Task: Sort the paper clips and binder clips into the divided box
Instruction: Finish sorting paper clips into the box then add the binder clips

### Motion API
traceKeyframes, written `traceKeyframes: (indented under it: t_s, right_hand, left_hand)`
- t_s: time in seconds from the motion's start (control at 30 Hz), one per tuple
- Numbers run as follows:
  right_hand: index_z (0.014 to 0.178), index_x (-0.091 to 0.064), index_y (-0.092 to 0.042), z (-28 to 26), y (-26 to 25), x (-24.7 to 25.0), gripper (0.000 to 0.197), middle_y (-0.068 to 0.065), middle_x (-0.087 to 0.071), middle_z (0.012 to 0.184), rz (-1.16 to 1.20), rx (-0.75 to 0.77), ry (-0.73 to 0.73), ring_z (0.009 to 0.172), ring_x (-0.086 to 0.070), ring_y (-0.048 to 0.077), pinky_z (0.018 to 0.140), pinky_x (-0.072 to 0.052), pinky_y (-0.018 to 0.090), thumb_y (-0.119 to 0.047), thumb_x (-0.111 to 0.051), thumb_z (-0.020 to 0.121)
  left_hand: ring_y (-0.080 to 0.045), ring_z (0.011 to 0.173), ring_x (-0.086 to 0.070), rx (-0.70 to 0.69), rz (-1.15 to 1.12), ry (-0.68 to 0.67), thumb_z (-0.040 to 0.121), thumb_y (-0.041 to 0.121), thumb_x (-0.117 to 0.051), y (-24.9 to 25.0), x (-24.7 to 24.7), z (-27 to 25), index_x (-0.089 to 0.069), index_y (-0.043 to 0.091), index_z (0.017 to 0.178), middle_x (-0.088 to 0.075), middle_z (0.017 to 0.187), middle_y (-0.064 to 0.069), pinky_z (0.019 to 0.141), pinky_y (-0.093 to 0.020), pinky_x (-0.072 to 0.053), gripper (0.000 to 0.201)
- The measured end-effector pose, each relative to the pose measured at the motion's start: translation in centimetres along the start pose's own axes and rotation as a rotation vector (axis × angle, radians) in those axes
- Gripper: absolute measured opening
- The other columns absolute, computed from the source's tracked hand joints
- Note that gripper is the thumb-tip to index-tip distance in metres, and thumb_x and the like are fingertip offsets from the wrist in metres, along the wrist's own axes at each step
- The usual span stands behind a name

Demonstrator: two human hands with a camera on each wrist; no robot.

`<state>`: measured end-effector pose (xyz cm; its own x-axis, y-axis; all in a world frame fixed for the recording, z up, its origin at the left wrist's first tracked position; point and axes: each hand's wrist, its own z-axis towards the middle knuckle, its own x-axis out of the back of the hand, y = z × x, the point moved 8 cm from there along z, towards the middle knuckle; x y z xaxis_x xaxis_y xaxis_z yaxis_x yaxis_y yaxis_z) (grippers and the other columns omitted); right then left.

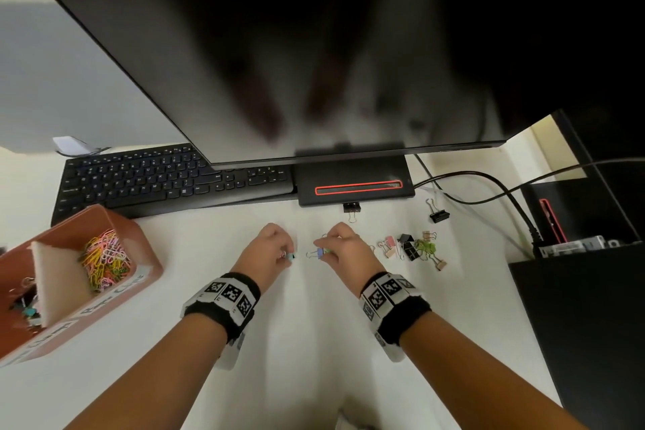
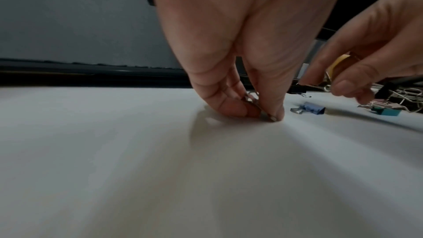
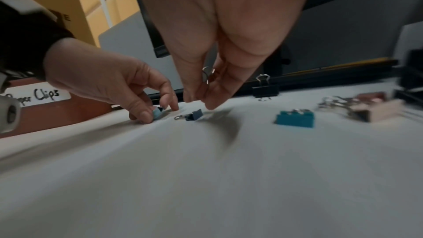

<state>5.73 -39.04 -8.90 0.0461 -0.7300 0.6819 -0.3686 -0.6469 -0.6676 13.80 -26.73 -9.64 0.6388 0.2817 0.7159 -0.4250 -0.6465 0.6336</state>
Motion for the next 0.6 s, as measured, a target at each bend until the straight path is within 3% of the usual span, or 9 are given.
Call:
traceKeyframes:
  t_s: [0.1, 0.2, 0.33, 0.47, 0.6]
  right_hand:
    - [0.110, -0.059, -0.003, 1.0, -0.3, -1.9, 0.023, 0.007, -0.049, 0.104, -0.105, -0.077, -0.127, 0.092, -0.057, 0.029, 0.088, -0.049, 0.039, -0.007, -0.052, 0.089]
    - [0.108, -0.060, -0.004, 1.3, -0.9, -3.0, 0.021, 0.014, -0.046, 0.116, -0.217, -0.088, -0.200, 0.096, -0.057, 0.035, 0.089, -0.048, 0.037, -0.007, -0.052, 0.089]
    - [0.109, -0.060, -0.004, 0.4, -2.9, -4.9, 0.022, 0.015, -0.047, 0.118, -0.306, -0.039, -0.252, 0.097, -0.056, 0.033, 0.088, -0.048, 0.037, -0.007, -0.049, 0.091]
    - [0.110, -0.060, -0.003, -1.8, -7.4, -7.7, 0.023, 0.015, -0.050, 0.114, -0.276, 0.094, -0.338, 0.093, -0.054, 0.029, 0.086, -0.042, 0.032, -0.010, -0.046, 0.093]
    - [0.109, -0.062, -0.006, -1.9, -16.6, -10.4, 0.022, 0.013, -0.052, 0.111, -0.147, 0.269, -0.320, 0.098, -0.054, 0.028, 0.089, -0.039, 0.029, -0.012, -0.053, 0.090]
  left_hand:
    - [0.000, 0.061, -0.043, 0.050, -0.021, 0.065, 0.074, -0.001, -0.065, -1.1, 0.9, -1.9, -0.056, 0.021, 0.077, -0.050, 0.081, 0.002, 0.058, -0.007, -0.031, 0.023]
    - [-0.009, 0.062, -0.050, 0.140, -0.129, 0.119, 0.073, 0.002, -0.067, -2.1, 2.2, -4.0, -0.055, 0.021, 0.075, -0.058, 0.081, -0.007, 0.058, -0.005, -0.036, 0.022]
    - [-0.017, 0.065, -0.059, 0.197, -0.266, 0.159, 0.074, 0.009, -0.072, -3.0, 4.4, -7.8, -0.059, 0.017, 0.076, -0.061, 0.084, -0.004, 0.057, -0.004, -0.040, 0.016]
    - [-0.009, 0.055, -0.053, 0.213, -0.368, 0.263, 0.073, 0.010, -0.075, -4.5, 8.6, -12.7, -0.060, 0.017, 0.074, -0.061, 0.075, -0.004, 0.053, -0.009, -0.039, 0.017]
    - [-0.016, 0.067, -0.060, 0.315, -0.382, 0.464, 0.073, 0.010, -0.075, -9.2, 15.0, -18.6, -0.059, 0.016, 0.074, -0.064, 0.077, 0.001, 0.062, -0.025, -0.049, 0.017]
